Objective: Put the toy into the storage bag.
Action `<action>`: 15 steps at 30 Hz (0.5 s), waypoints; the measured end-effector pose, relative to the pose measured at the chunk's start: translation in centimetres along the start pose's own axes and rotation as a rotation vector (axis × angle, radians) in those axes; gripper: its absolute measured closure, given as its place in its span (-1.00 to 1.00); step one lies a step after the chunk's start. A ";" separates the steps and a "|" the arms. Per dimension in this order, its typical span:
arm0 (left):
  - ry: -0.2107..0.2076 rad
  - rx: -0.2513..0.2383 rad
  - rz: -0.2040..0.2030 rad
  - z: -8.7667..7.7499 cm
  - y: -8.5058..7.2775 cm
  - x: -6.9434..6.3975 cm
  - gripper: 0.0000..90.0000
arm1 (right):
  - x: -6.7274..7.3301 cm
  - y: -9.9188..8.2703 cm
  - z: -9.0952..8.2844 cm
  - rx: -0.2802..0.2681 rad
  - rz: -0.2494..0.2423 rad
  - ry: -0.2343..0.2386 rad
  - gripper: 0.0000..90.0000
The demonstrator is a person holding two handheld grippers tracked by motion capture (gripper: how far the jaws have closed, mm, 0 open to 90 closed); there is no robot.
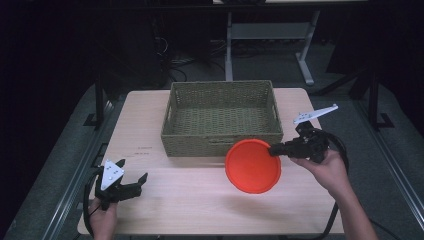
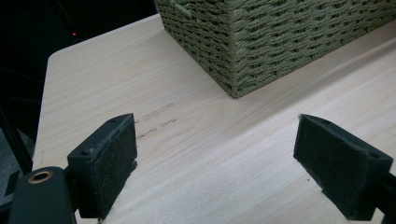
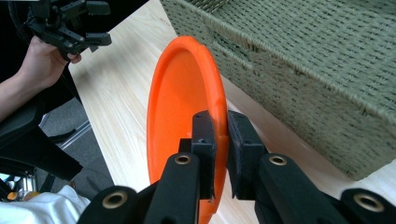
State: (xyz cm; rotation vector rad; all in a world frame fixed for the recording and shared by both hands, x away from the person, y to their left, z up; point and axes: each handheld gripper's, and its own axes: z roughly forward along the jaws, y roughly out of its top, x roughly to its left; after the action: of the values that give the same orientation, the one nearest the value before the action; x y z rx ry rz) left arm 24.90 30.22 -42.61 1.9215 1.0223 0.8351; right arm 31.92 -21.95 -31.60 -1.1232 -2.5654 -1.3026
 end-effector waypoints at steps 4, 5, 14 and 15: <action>-0.001 0.005 0.004 0.0 0.0 -0.1 -0.72 | 0.0 0.5 0.0 0.000 -0.001 0.006 0.82; -0.005 0.002 0.006 0.0 0.0 -0.2 -0.72 | 0.0 0.6 0.0 0.001 -0.002 0.007 0.82; -0.006 0.011 0.019 0.0 0.1 -0.2 -0.72 | 0.6 1.8 0.0 0.006 -0.023 0.005 0.82; -0.006 0.005 0.015 0.0 0.1 -0.2 -0.72 | 0.6 1.9 -0.1 0.008 -0.020 0.004 0.82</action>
State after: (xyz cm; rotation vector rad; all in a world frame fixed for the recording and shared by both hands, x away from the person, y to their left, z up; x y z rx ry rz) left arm 24.88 30.04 -42.59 1.9374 1.0080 0.8353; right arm 32.62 -20.90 -30.04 -1.0952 -2.5830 -1.2957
